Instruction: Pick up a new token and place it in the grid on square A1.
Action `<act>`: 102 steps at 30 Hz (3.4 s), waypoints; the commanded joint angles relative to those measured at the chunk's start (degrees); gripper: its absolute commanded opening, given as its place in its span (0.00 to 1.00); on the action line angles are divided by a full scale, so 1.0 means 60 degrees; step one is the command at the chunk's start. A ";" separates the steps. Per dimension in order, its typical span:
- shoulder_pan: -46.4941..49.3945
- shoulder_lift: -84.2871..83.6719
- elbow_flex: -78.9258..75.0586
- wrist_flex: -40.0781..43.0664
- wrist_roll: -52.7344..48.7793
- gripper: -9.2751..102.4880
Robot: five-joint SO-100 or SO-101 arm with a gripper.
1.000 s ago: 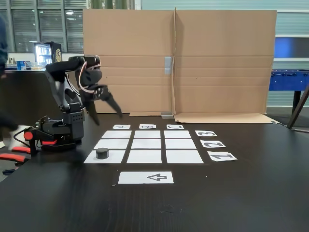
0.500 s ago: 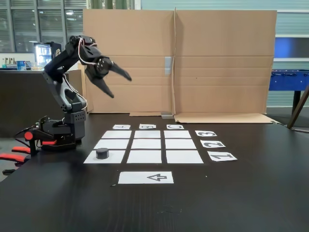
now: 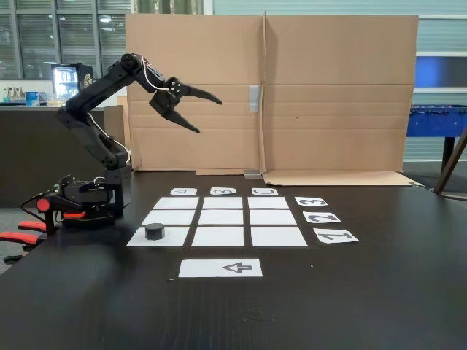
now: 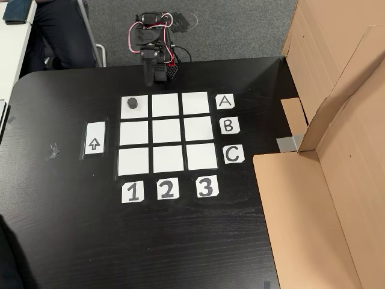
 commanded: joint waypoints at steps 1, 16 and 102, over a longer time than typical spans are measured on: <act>-0.1318 0.0674 0.0396 0.0234 -0.0059 0.41; -0.2505 0.4146 0.3765 0.0557 -0.2241 0.41; -0.1304 0.8701 0.7412 0.0396 -0.4819 0.41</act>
